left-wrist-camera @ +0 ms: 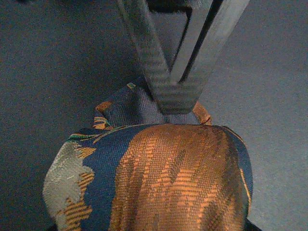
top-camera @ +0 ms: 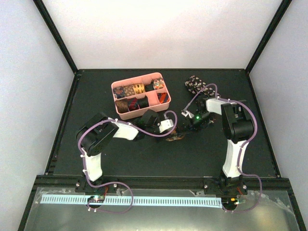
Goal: Roll the ties
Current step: Roll the tie at the center of the board.
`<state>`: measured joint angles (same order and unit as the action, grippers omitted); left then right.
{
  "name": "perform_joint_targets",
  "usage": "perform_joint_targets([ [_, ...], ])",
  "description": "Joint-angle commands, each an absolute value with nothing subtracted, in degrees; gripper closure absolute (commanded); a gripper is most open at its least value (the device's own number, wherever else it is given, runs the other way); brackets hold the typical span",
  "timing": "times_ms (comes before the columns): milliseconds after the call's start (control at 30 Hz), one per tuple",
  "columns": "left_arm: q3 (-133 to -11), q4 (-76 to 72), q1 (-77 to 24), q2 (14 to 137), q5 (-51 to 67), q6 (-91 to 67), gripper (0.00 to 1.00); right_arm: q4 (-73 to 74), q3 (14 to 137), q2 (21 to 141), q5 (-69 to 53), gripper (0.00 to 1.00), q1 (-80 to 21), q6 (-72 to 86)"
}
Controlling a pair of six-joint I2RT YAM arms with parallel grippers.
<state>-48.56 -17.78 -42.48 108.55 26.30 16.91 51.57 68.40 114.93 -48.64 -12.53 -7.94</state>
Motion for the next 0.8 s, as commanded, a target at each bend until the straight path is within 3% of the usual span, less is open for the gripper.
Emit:
perform_joint_targets([
  [0,-48.73,-4.66,-43.60,112.49,19.05,20.21,0.73,50.76,70.63,110.19,-52.66,0.47,-11.94,-7.18],
  [133,-49.48,-3.61,-44.16,113.10,18.83,20.26,0.73,51.62,71.80,111.07,-56.16,0.42,-13.20,-5.52],
  [400,-50.48,-2.67,-44.31,113.97,18.90,20.14,0.72,50.74,71.02,113.91,-56.00,0.49,-17.99,-6.11],
  [533,-50.52,-3.06,-44.30,114.01,19.32,19.64,0.70,50.78,70.05,114.27,-54.11,0.67,-18.11,-7.82],
  [633,-50.20,-4.75,-44.12,113.68,20.56,18.68,0.66,50.56,69.30,115.09,-50.56,0.95,-17.97,-8.94],
  [767,-48.70,-10.45,-43.52,112.27,24.14,16.63,0.55,49.49,68.37,115.99,-46.75,0.98,-16.56,-8.31],
])
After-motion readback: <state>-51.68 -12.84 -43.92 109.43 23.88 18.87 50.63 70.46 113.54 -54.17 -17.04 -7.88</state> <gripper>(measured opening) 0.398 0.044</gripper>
